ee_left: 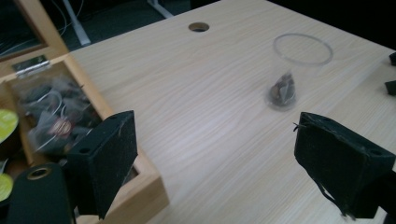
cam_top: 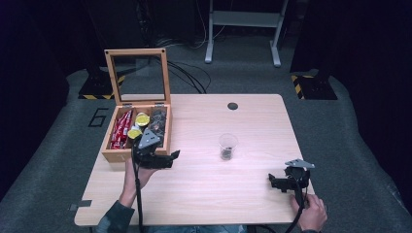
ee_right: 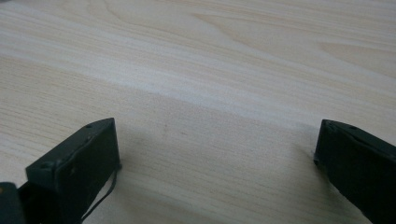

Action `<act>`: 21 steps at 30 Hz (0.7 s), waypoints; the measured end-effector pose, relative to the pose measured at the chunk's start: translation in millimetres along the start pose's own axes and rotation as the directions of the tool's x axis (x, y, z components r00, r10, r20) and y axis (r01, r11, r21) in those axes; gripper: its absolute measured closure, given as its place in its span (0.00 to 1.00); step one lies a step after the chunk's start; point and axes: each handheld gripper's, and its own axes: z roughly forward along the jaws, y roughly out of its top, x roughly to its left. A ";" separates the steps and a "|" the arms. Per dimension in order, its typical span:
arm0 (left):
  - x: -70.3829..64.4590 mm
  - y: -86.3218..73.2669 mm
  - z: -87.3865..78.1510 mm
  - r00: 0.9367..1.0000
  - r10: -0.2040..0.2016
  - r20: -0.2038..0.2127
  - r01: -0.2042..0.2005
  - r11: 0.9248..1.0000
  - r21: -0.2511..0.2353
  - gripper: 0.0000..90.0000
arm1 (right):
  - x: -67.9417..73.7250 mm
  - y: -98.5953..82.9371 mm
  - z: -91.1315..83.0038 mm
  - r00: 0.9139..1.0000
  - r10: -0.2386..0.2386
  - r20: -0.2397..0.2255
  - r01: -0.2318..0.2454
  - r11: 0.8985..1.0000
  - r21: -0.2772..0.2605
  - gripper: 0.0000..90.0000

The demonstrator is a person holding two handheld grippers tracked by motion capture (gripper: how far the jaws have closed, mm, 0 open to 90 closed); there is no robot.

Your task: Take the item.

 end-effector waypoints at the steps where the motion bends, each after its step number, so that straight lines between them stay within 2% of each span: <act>1: 2.8 -3.7 -2.4 1.000 0.001 -0.005 -0.001 1.000 0.005 0.14 | -0.1 0.0 -0.1 1.000 -0.001 0.000 0.001 1.000 0.001 0.00; 7: 18.5 -28.2 -13.6 0.998 -0.052 -0.045 0.052 0.999 -0.001 0.13 | -0.1 0.0 0.0 1.000 -0.001 0.000 0.001 1.000 0.000 0.00; 11: 24.2 -43.1 -23.4 0.995 -0.071 -0.071 0.071 0.997 -0.002 0.13 | -0.1 0.0 0.0 1.000 -0.001 0.000 0.001 1.000 0.000 0.00; 16: 27.2 -63.3 -34.0 0.992 -0.069 -0.106 0.071 0.997 0.019 0.12 | -0.1 0.0 -0.1 1.000 -0.001 0.000 0.001 1.000 0.001 0.00; 19: 31.2 -78.5 -37.6 0.989 -0.081 -0.126 0.086 0.996 0.037 0.12 | -0.1 0.0 -0.1 1.000 -0.001 0.000 0.001 1.000 0.001 0.00; 21: 35.0 -89.8 -37.3 0.985 -0.110 -0.133 0.117 0.992 0.047 0.12 | -0.1 0.0 -0.1 1.000 -0.001 0.000 0.001 1.000 0.001 0.00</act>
